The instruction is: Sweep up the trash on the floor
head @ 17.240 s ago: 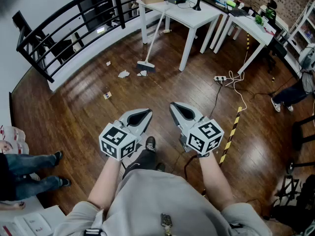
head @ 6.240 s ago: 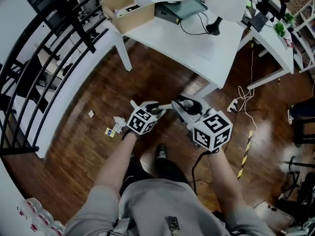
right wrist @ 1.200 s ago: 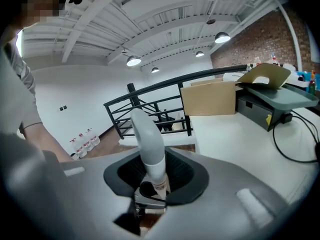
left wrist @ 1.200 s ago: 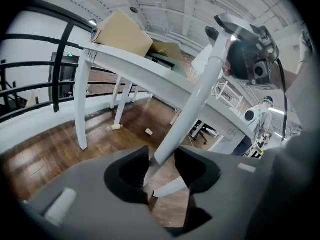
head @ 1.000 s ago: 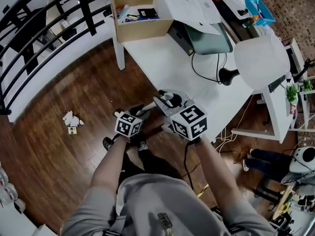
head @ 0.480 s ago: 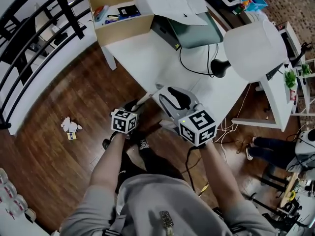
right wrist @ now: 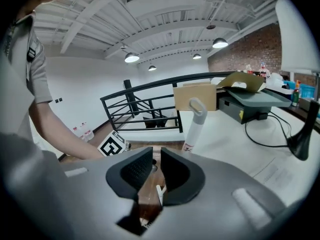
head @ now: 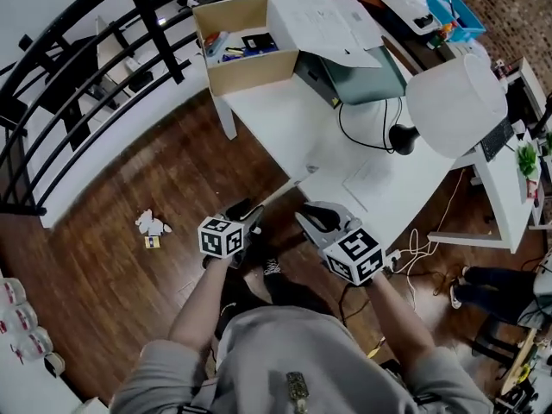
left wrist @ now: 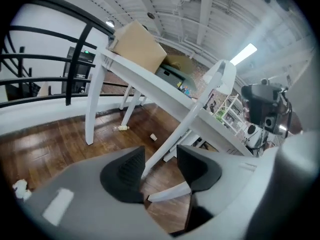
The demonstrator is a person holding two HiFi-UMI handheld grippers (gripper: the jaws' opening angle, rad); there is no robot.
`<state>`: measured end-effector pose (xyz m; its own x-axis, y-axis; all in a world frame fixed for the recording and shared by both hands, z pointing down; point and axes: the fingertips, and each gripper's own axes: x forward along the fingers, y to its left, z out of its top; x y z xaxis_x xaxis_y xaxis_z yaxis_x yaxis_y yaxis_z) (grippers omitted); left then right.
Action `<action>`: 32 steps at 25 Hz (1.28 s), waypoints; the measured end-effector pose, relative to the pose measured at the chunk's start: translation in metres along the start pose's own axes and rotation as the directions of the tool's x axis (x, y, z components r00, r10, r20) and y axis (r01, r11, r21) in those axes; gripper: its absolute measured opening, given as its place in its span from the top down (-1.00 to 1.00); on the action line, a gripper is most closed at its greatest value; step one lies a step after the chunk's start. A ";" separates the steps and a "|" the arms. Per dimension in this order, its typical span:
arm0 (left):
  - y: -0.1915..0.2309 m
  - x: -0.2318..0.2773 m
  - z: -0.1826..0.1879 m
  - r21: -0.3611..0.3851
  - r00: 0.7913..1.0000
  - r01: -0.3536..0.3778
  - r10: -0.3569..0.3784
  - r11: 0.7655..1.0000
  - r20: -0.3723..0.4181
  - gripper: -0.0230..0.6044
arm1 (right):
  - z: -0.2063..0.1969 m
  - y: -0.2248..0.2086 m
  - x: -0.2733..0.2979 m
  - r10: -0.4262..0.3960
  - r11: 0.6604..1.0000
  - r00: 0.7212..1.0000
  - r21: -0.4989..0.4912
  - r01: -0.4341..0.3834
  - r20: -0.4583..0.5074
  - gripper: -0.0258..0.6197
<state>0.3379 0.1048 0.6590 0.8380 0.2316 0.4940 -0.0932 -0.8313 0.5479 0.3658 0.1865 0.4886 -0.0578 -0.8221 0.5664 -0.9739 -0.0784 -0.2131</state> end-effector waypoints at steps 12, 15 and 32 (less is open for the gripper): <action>0.026 -0.228 0.051 0.045 0.880 -0.390 0.358 0.920 0.313 0.82 | 0.078 0.141 0.085 0.342 0.928 0.938 -0.182 -0.326 0.063 0.92; 0.028 -0.302 0.053 0.027 0.820 -0.462 0.416 0.886 0.393 0.91 | 0.101 0.202 0.104 0.408 0.887 0.911 -0.261 -0.381 0.057 0.92; 0.018 -0.606 0.041 -0.069 0.604 -0.593 0.500 0.802 0.620 0.91 | 0.184 0.499 0.139 0.582 0.760 0.798 -0.457 -0.463 0.158 0.92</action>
<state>-0.1497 -0.0713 0.3414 0.7931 -0.5894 0.1536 -0.6091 -0.7692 0.1934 -0.0877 -0.0706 0.3145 -0.5778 -0.7906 0.2025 -0.8132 0.5788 -0.0608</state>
